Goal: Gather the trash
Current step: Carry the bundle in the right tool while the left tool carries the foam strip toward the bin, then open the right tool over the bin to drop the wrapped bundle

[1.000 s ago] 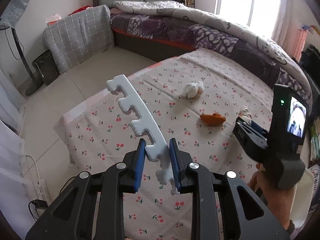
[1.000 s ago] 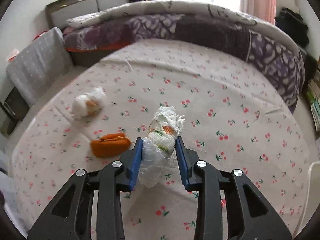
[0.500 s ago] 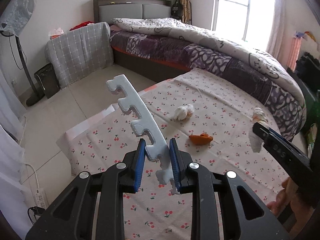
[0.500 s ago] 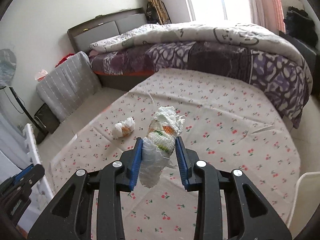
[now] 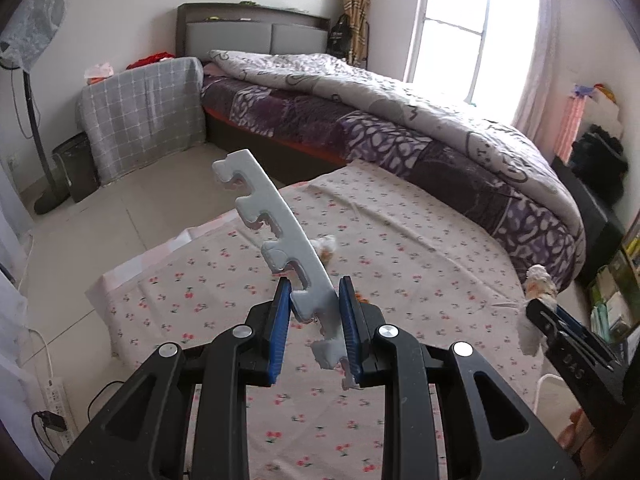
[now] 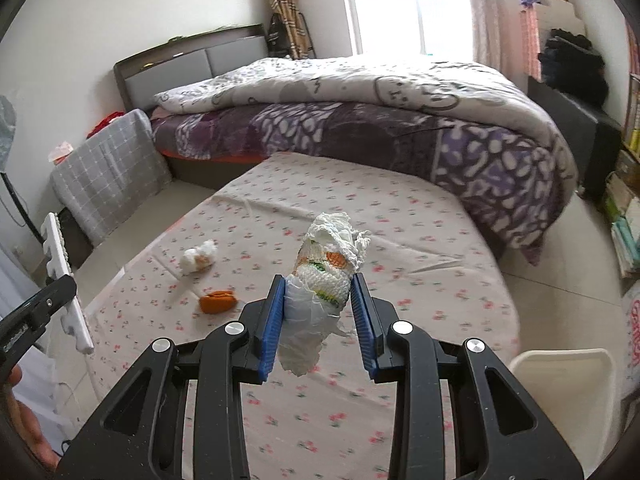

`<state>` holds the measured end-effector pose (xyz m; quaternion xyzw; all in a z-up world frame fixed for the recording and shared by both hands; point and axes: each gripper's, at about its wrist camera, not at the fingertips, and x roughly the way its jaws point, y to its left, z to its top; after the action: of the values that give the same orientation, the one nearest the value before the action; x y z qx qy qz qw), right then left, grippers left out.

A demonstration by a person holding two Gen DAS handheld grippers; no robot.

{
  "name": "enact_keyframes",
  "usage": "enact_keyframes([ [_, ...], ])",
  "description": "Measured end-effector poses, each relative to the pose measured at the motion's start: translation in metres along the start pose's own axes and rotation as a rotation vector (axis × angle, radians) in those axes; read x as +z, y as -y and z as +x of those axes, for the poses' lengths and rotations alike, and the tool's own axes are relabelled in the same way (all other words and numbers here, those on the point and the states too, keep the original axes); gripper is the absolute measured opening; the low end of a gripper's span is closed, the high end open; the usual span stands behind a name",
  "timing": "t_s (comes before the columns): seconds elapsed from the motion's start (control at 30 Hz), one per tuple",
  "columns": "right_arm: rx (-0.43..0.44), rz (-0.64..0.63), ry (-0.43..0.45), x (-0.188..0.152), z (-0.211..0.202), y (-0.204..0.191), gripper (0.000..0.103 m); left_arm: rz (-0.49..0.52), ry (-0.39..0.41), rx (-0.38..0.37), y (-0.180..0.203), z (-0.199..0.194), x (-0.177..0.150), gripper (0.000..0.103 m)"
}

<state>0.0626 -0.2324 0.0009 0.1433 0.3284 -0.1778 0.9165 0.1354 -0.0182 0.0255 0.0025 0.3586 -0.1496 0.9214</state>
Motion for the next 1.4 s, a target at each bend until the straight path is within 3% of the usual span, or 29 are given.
enact_keyframes([
  [0.8, -0.191, 0.107, 0.036, 0.002, -0.060, 0.115, 0.032, 0.168, 0.001, -0.116, 0.119, -0.002, -0.024, 0.025],
  [1.4, -0.318, 0.213, -0.049, -0.015, -0.077, 0.194, 0.032, 0.315, -0.016, -0.207, 0.200, -0.007, -0.058, 0.025],
])
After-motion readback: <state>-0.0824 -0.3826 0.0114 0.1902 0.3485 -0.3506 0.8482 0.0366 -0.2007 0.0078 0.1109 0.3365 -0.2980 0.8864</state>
